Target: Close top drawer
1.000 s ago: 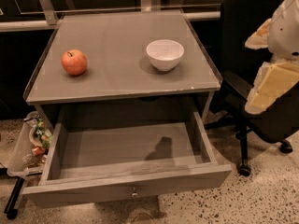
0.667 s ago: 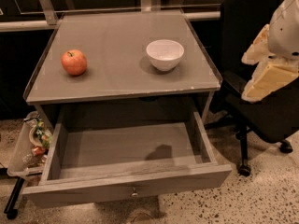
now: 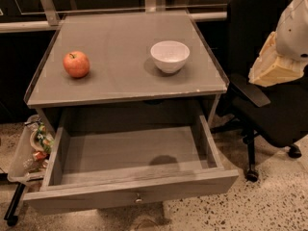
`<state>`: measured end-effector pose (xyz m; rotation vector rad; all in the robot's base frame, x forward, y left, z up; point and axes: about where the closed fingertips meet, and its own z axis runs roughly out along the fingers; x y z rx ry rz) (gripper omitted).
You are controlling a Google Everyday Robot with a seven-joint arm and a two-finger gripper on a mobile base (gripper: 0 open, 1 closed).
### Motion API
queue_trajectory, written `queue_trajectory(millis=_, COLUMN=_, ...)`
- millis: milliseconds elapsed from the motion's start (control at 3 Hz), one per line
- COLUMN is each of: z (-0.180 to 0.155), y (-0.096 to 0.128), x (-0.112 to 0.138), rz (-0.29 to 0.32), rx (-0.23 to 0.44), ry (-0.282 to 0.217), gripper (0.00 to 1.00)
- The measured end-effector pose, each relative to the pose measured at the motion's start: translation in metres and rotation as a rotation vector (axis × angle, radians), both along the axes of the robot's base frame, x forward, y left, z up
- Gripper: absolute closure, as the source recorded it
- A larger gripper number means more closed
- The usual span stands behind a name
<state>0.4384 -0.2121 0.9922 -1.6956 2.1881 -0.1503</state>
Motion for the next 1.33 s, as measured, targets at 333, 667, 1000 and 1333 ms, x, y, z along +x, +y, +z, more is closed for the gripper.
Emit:
queue_trajectory(millis=333, z=0.0, y=0.0, x=0.0, rz=0.0, rx=0.0, ry=0.0, gripper=1.0)
queue_trajectory(millis=667, z=0.001, y=0.0, x=0.0, rz=-0.003, rx=-0.009, ry=-0.006, gripper=1.0)
queue_trajectory(millis=1000, z=-0.025, y=-0.009, x=-0.017, rz=-0.041, rx=-0.044, ry=0.034, gripper=1.0)
queue_trajectory(millis=1333, z=-0.078, y=-0.016, x=-0.053, rz=-0.106, rx=-0.068, ry=0.115, gripper=1.0)
